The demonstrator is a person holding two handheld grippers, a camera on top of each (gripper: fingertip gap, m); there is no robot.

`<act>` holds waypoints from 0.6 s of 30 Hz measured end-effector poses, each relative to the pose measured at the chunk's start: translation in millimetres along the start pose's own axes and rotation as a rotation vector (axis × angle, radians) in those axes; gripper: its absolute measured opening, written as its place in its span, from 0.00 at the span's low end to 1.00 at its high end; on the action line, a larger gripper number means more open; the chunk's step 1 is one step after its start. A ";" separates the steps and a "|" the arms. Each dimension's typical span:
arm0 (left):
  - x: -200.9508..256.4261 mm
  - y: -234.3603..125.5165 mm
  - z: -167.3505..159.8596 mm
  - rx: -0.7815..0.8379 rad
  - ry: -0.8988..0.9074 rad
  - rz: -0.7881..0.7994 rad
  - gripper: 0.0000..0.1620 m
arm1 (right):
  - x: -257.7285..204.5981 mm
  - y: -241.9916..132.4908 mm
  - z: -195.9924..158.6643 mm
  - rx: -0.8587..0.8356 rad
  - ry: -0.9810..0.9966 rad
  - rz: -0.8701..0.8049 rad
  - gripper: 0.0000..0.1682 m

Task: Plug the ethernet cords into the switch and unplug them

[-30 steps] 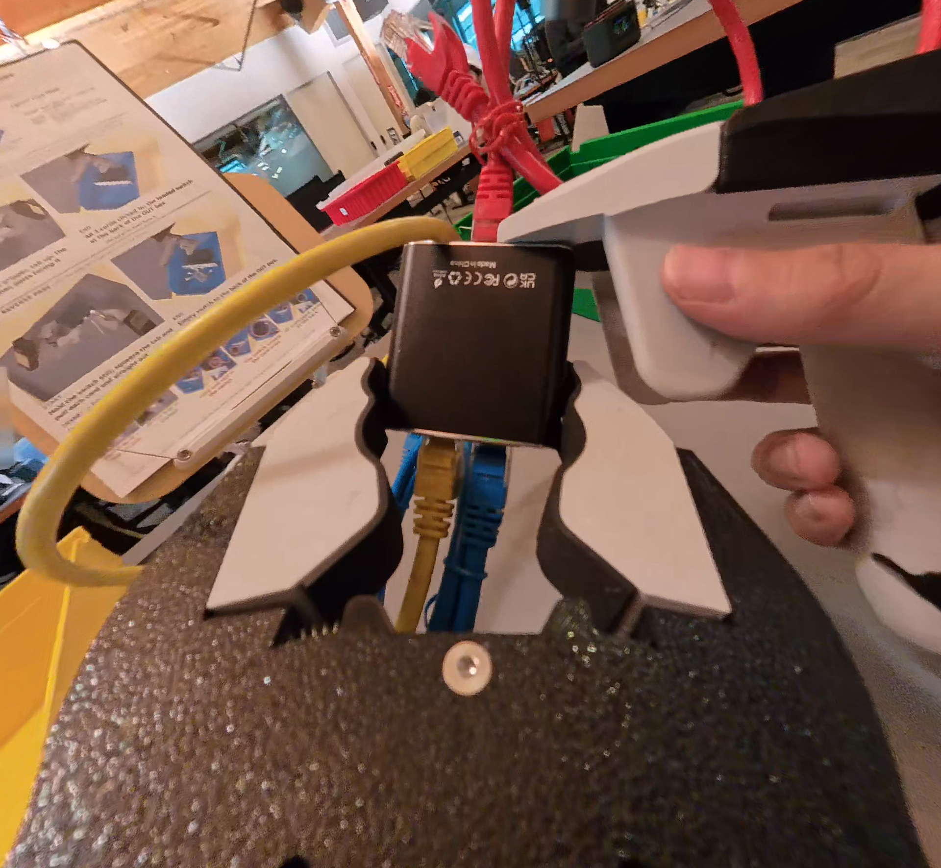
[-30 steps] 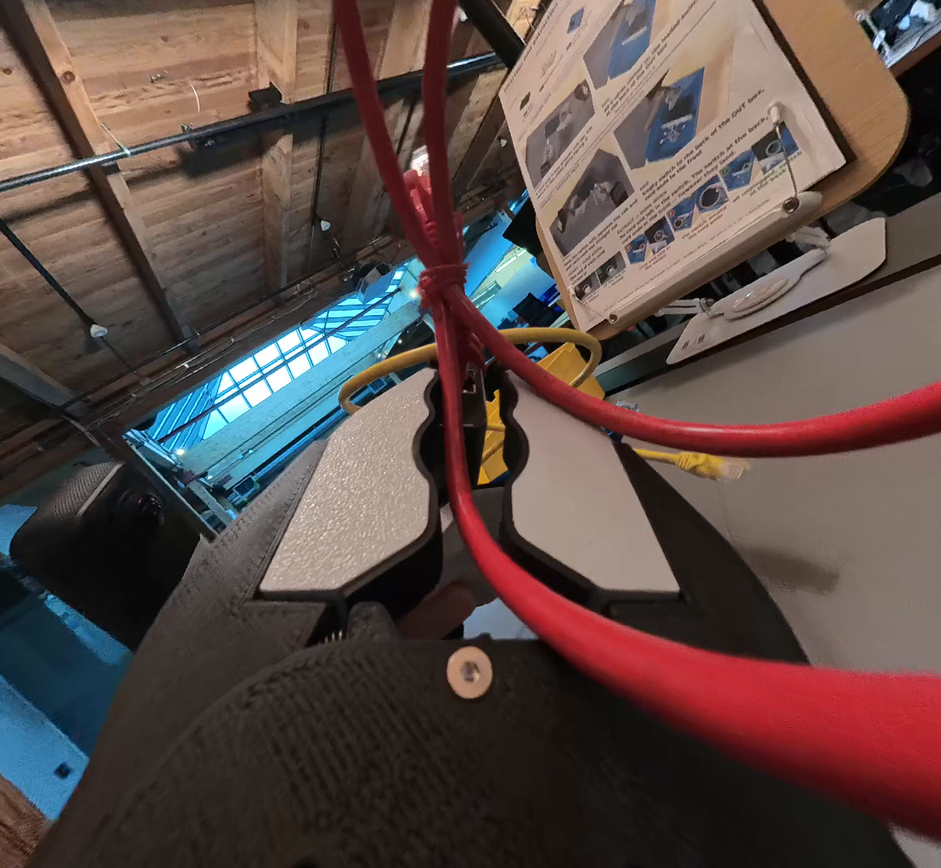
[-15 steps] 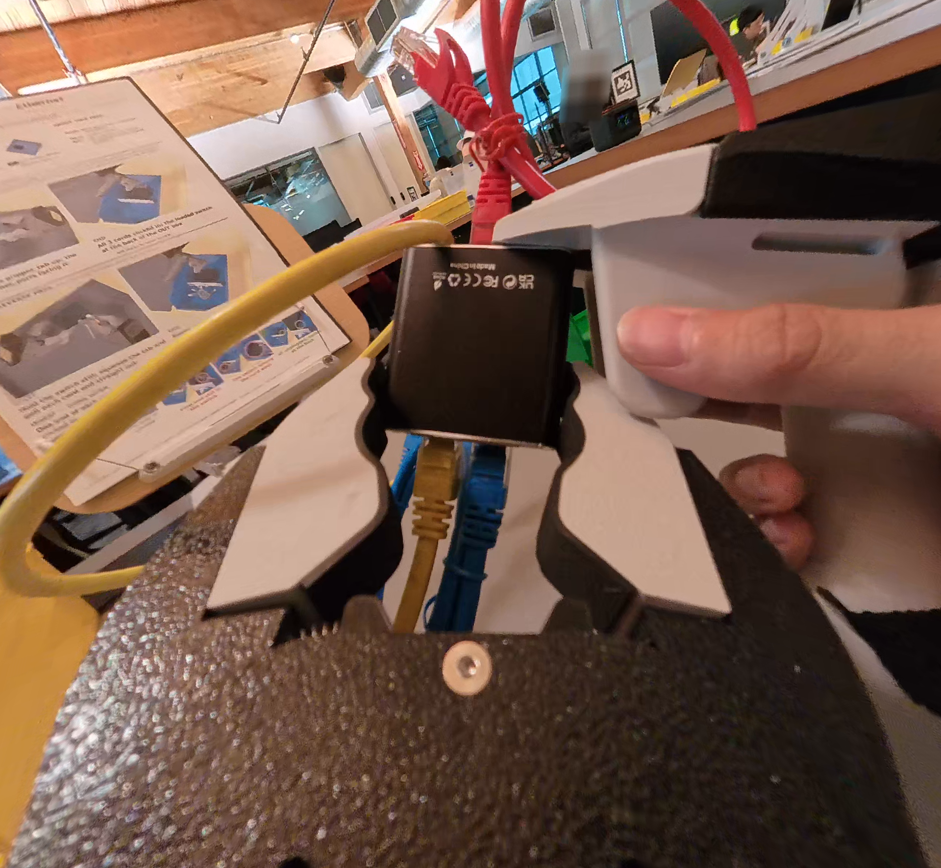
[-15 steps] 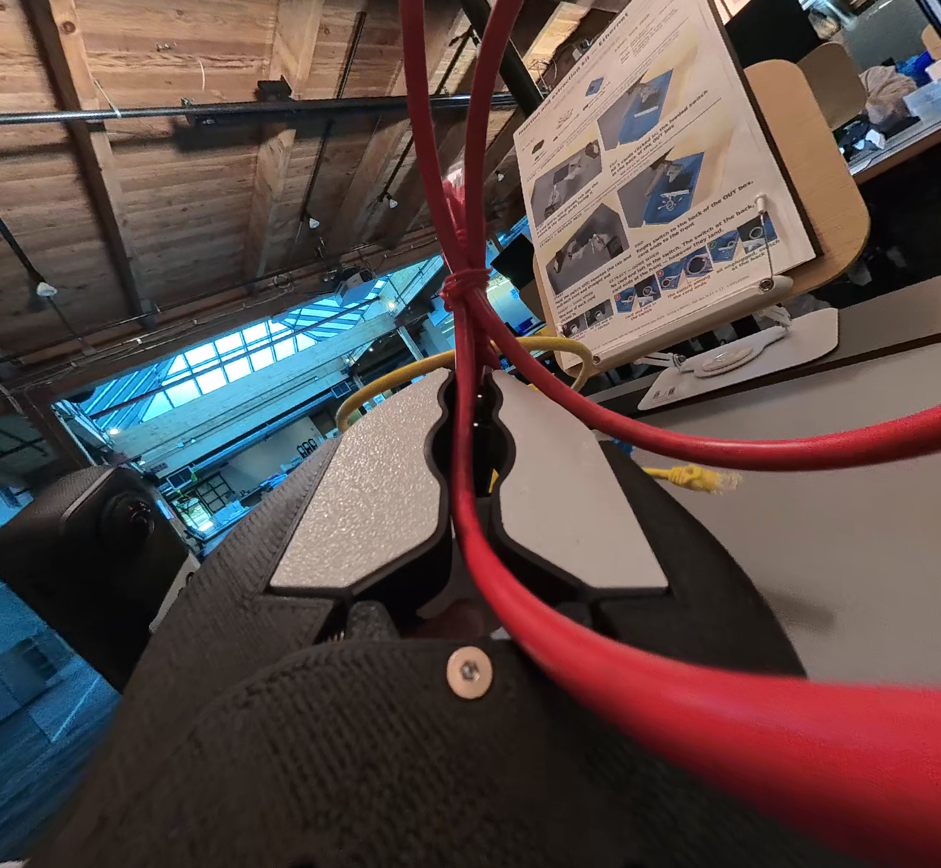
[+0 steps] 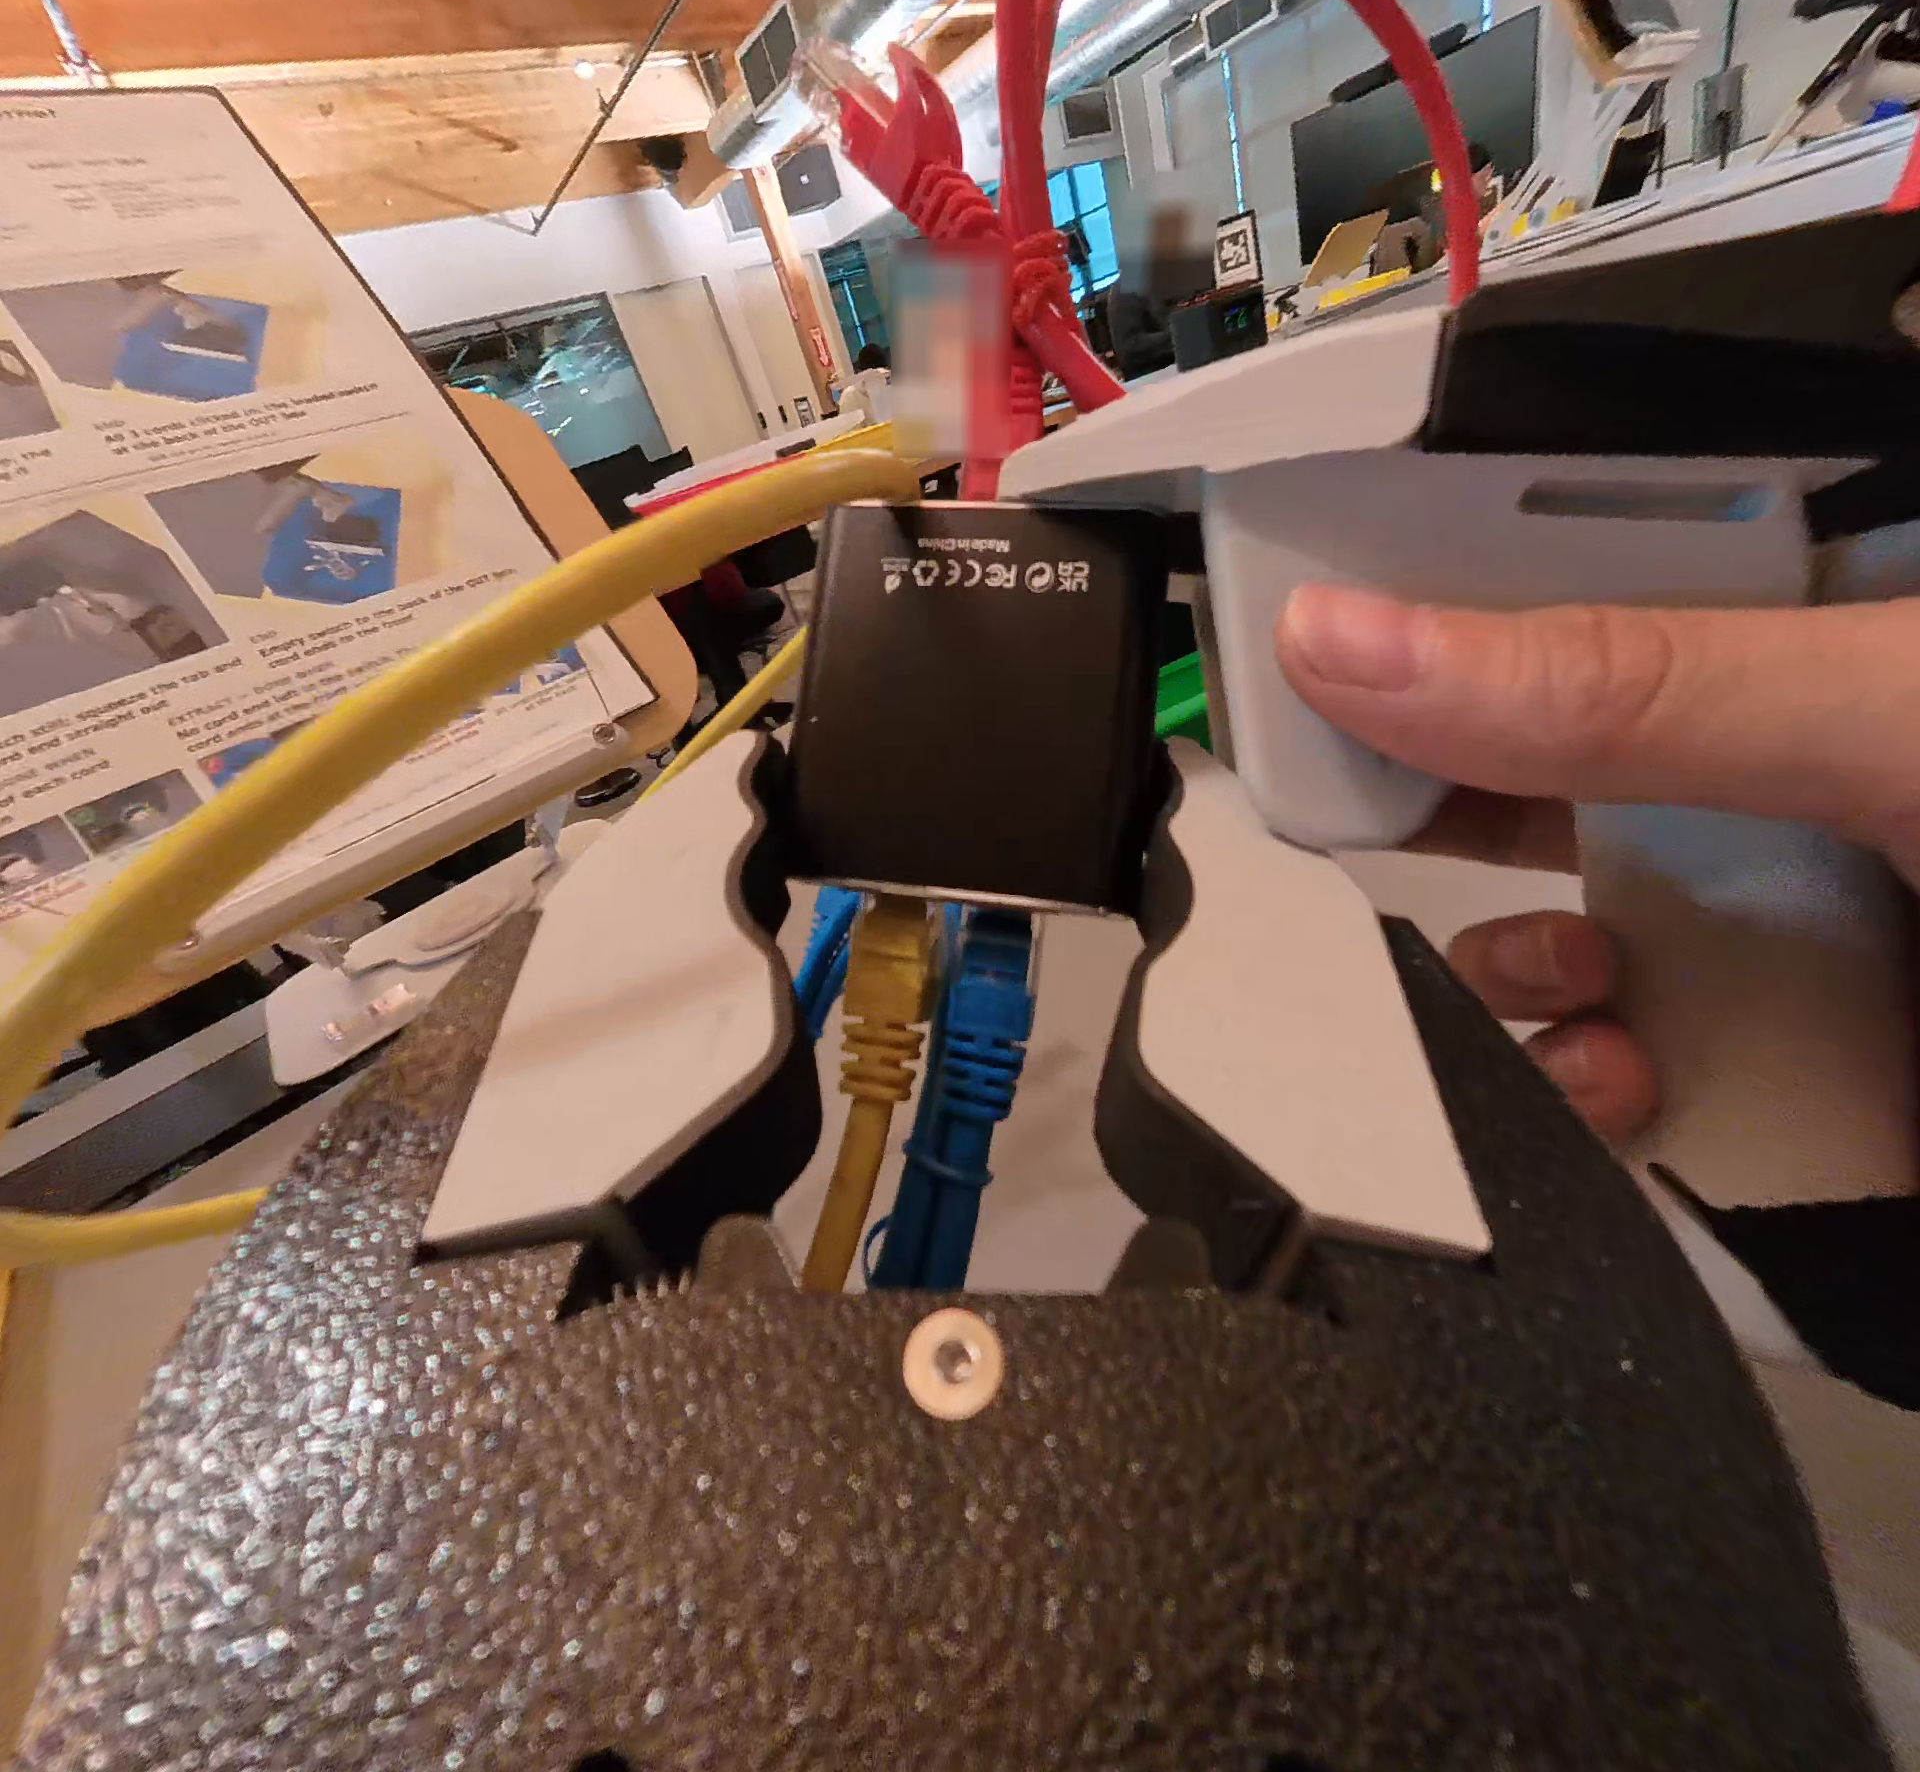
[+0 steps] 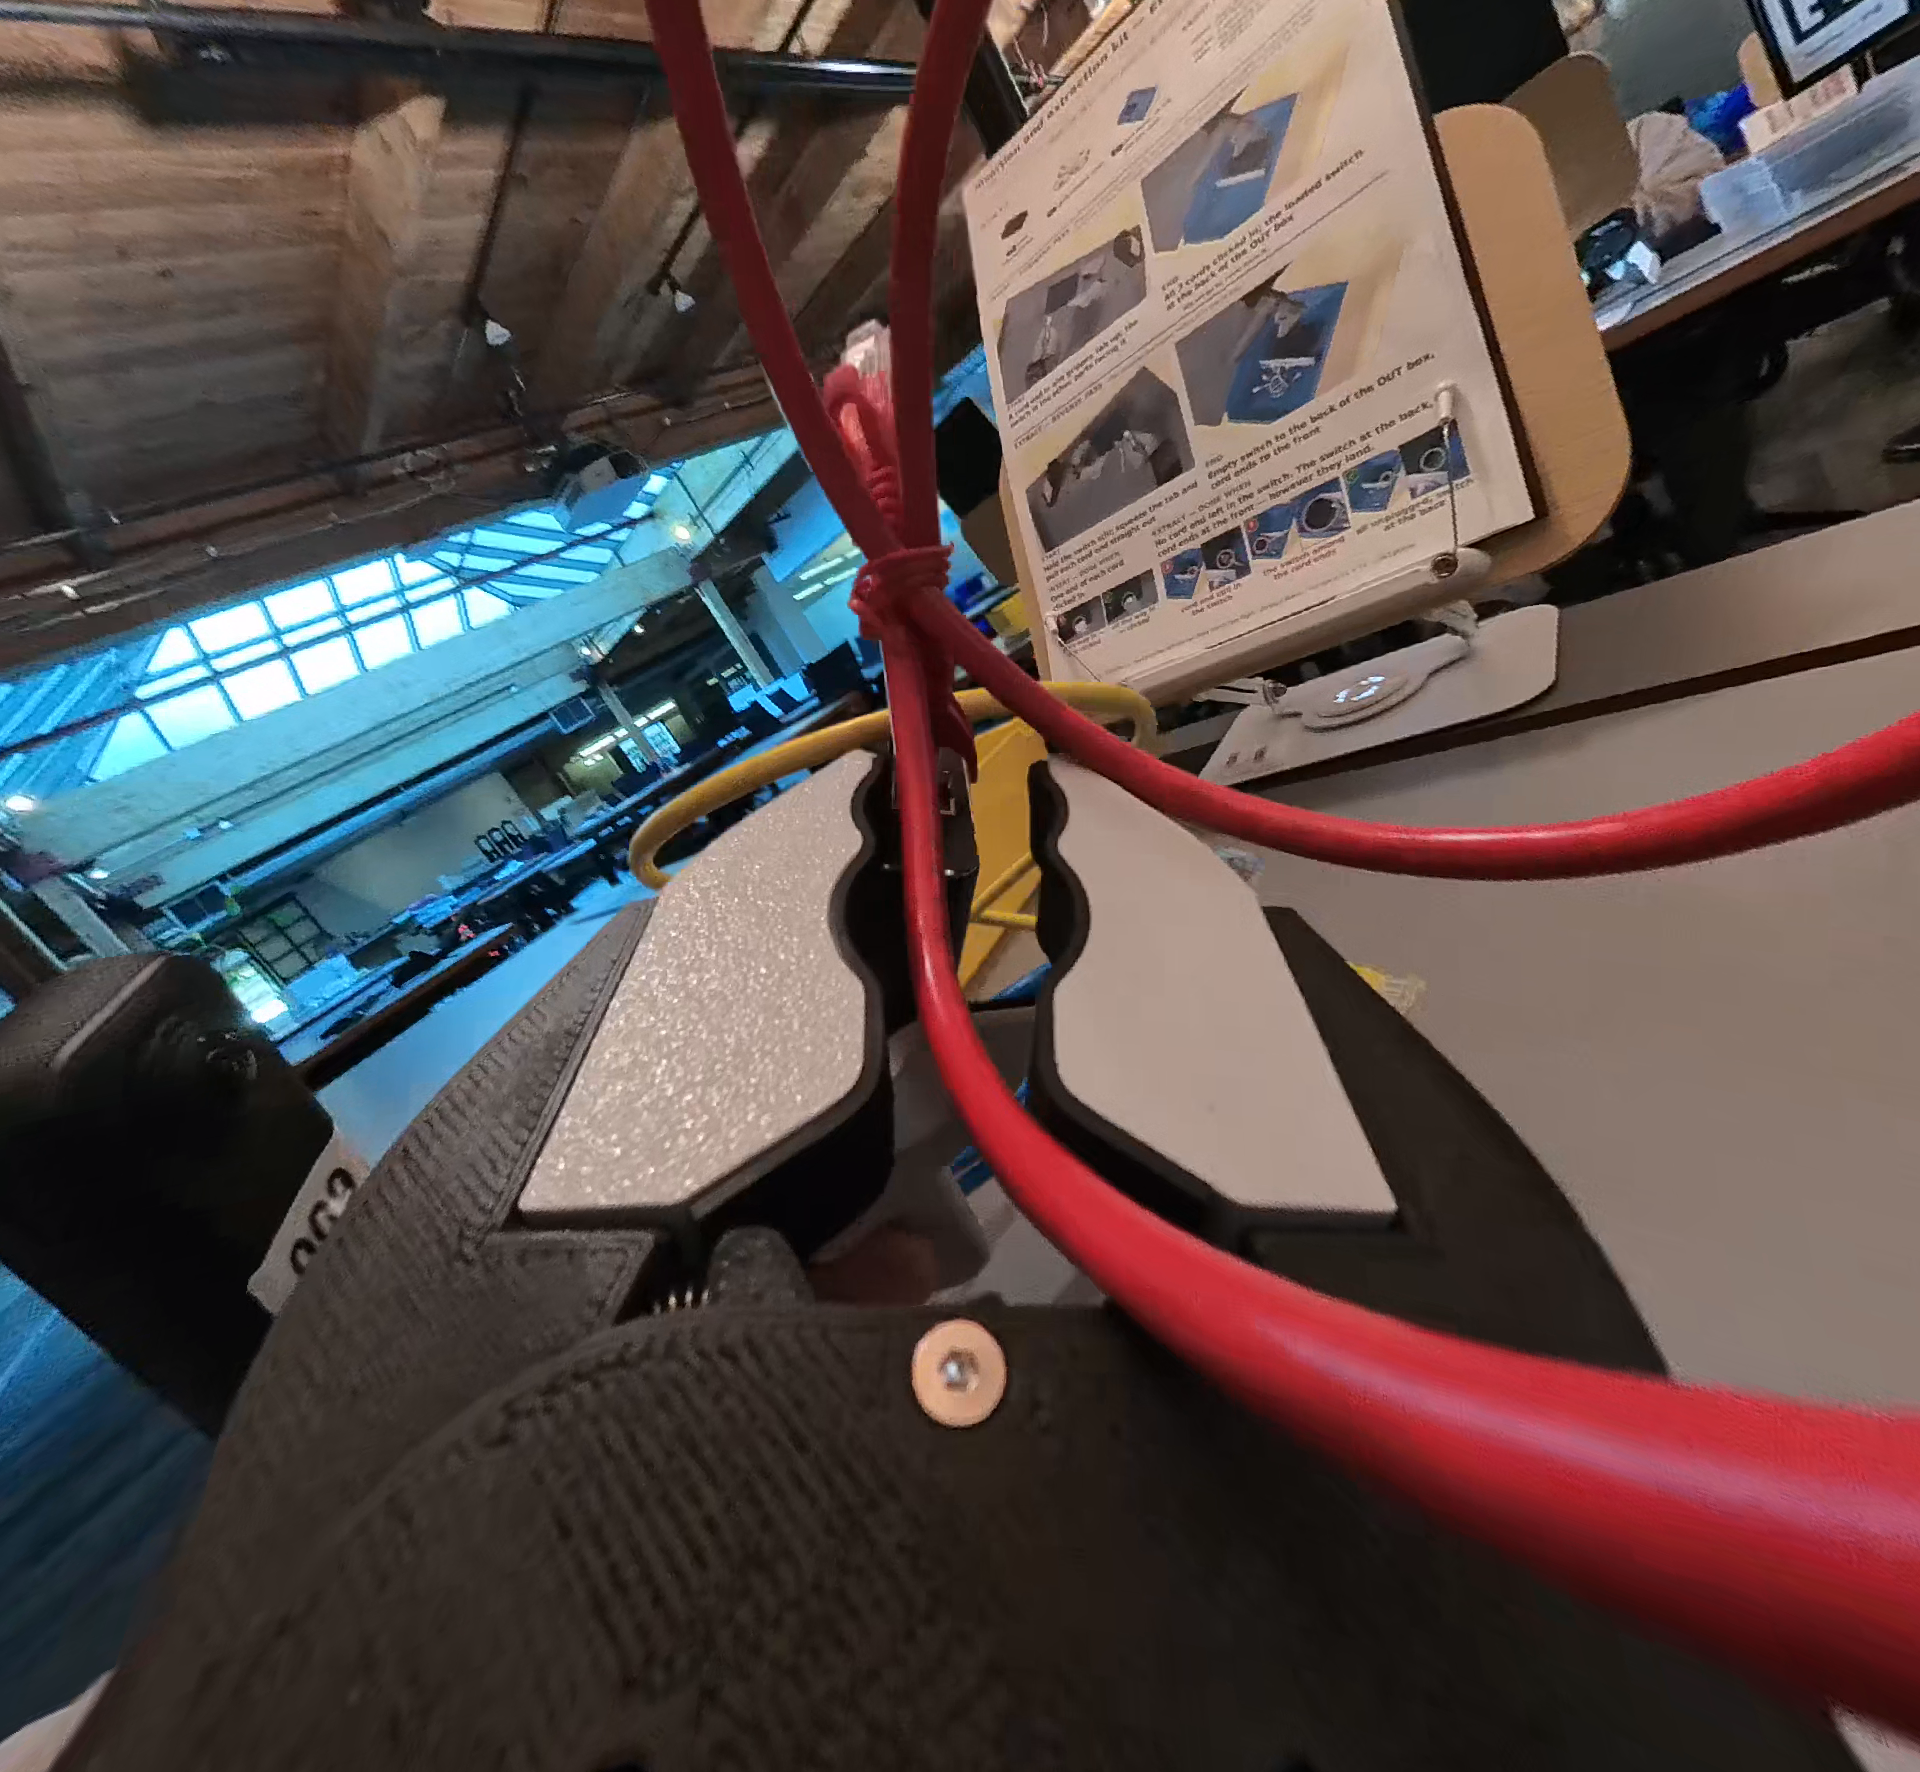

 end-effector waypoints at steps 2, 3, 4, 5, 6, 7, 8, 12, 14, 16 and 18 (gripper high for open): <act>1.2 0.6 0.3 0.007 -0.006 -0.012 0.40 | 0.8 0.8 0.6 0.002 0.021 0.020 0.14; 2.0 0.8 0.1 0.009 -0.014 -0.017 0.40 | 1.2 0.9 0.7 0.000 0.032 0.030 0.13; 2.9 0.6 -0.1 0.010 -0.025 -0.023 0.40 | 1.3 0.9 0.6 -0.002 0.043 0.038 0.13; 3.8 0.1 -0.1 0.011 -0.032 -0.029 0.40 | 0.8 0.6 0.7 -0.006 0.055 0.046 0.13; 4.8 -0.6 0.1 0.015 -0.036 -0.033 0.40 | -0.3 0.3 0.9 -0.009 0.060 0.055 0.13; 5.6 -1.6 0.5 0.019 -0.037 -0.033 0.40 | -1.8 -0.1 1.0 -0.009 0.055 0.065 0.12; 6.0 -2.7 0.8 0.020 -0.031 -0.028 0.40 | -2.7 -0.3 1.0 -0.010 0.042 0.067 0.11; 5.4 -6.0 1.1 -0.011 0.051 0.041 0.40 | -2.7 1.5 -1.9 -0.023 0.074 0.073 0.09; 6.0 -6.9 1.9 -0.027 0.107 0.093 0.40 | -1.6 2.4 -3.1 -0.026 0.106 0.086 0.09; 6.0 -7.2 2.6 -0.043 0.169 0.140 0.40 | -0.6 2.3 -2.7 -0.036 0.109 0.084 0.09; 6.7 -7.3 3.6 -0.044 0.207 0.160 0.40 | -1.0 1.2 -2.4 -0.031 0.126 0.088 0.08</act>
Point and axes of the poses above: each gripper's, where its closed fingertips meet, y out along the fingers, z out of its top, x = y × z across the jaws, the point moved 9 cm from there along -y, back along the fingers, and after that the axes turned 2 degrees about -x, right-handed, at the moved point
